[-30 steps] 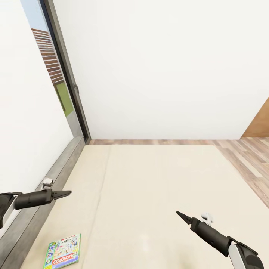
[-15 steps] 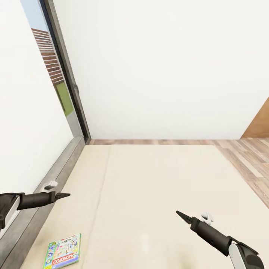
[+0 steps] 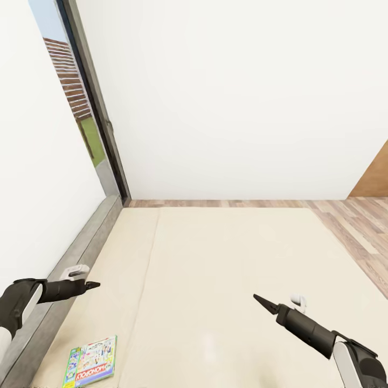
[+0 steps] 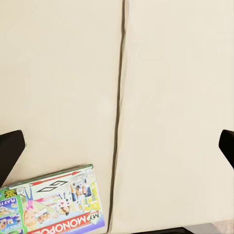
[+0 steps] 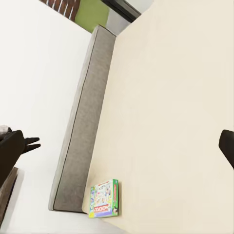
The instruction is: Put all the toys in the child's room - the three board games (two on the bed and one on the table), the two jigsaw puzzles on the table, and the tennis ball on the table - inside the toy box on the table in the child's room.
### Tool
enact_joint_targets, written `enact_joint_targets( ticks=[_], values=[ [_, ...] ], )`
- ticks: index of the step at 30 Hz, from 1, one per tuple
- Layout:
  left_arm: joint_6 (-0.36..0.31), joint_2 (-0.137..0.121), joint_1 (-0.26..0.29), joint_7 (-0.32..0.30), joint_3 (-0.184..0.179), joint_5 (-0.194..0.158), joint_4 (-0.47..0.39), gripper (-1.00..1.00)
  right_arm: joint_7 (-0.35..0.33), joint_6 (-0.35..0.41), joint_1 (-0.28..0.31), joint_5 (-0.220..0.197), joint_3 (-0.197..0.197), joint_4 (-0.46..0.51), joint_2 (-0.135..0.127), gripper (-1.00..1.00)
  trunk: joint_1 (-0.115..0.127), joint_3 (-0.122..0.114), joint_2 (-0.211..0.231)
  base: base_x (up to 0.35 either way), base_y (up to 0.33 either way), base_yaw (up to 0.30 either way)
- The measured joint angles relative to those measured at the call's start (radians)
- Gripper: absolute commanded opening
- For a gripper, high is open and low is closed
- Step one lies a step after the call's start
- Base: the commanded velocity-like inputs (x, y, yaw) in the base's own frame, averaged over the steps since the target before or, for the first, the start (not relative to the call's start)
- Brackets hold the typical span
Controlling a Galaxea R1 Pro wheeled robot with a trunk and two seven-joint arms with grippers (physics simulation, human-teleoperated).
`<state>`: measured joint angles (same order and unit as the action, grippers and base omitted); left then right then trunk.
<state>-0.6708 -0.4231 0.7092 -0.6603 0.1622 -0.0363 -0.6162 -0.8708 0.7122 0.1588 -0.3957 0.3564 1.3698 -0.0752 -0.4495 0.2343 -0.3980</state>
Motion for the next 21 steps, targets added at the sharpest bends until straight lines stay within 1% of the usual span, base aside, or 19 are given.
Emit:
enact_joint_targets(
  ticks=[3,6,10,21],
  values=[
    [0.013,0.010,0.000,0.019,-0.001,0.001,0.000,1.00,-0.036,0.044,0.000,-0.001,0.001,0.046,0.000,1.00,0.000,0.005,0.000,0.000,0.000,0.000],
    [0.024,0.013,0.000,0.027,-0.003,0.001,0.000,1.00,-0.063,0.058,0.000,-0.001,0.001,0.059,0.000,1.00,0.000,0.009,0.000,0.000,0.000,0.000],
    [0.036,0.018,0.000,0.057,-0.004,0.000,0.000,1.00,-0.110,0.070,0.000,-0.001,0.002,0.073,0.000,1.00,0.000,0.016,0.000,0.000,0.000,0.000],
    [0.041,0.019,0.000,0.074,-0.004,0.001,0.000,1.00,-0.127,0.087,0.000,-0.002,0.000,0.076,0.002,1.00,0.000,0.034,0.000,0.000,0.000,0.000]
  ],
)
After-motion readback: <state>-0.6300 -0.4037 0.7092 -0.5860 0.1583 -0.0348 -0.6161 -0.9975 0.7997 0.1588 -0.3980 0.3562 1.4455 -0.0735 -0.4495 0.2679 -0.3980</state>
